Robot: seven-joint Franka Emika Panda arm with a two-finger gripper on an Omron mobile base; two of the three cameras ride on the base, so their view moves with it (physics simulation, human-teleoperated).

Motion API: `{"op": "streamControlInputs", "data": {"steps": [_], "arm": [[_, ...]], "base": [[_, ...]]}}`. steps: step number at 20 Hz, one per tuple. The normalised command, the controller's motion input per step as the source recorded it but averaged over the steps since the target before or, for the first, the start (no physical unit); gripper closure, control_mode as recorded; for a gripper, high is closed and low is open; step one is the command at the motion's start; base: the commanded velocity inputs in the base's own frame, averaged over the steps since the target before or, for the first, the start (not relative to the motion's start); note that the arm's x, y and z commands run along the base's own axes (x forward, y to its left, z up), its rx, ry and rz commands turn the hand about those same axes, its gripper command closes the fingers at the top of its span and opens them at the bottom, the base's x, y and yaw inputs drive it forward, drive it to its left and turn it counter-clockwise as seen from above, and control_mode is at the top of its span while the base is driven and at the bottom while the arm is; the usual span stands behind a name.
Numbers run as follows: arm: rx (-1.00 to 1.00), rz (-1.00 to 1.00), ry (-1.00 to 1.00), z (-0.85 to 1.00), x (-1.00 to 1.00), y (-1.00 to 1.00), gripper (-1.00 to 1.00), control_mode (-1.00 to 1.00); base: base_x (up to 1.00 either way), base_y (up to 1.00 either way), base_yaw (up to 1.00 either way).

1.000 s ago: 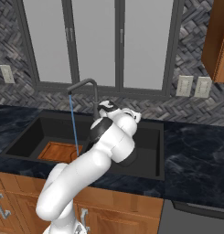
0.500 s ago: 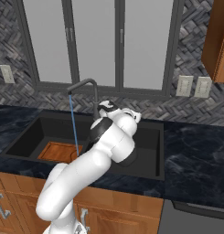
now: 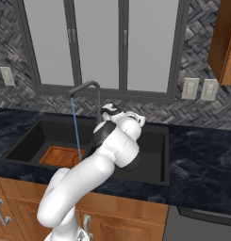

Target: Turn on the sink faucet with hot water and rinse the cutting board for ten seconds, then turn off the faucet. Push the cutting board to reach the water if necessary.

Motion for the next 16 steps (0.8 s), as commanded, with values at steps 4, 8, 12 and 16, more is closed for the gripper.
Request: {"op": "streamControlInputs", "data": {"steps": [4, 8, 12, 16], "arm": [[0.00, 0.00, 0.00, 0.00, 0.00, 0.00, -1.00, -1.00], [0.00, 0.00, 0.00, 0.00, 0.00, 0.00, -1.00, -1.00], [0.00, 0.00, 0.01, 0.00, 0.00, 0.00, -1.00, -1.00], [0.00, 0.00, 0.00, 0.00, 0.00, 0.00, -1.00, -1.00]], "base": [[0.00, 0.00, 0.00], [0.00, 0.00, 0.00], [0.00, 0.00, 0.00], [0.00, 0.00, 0.00]]}}
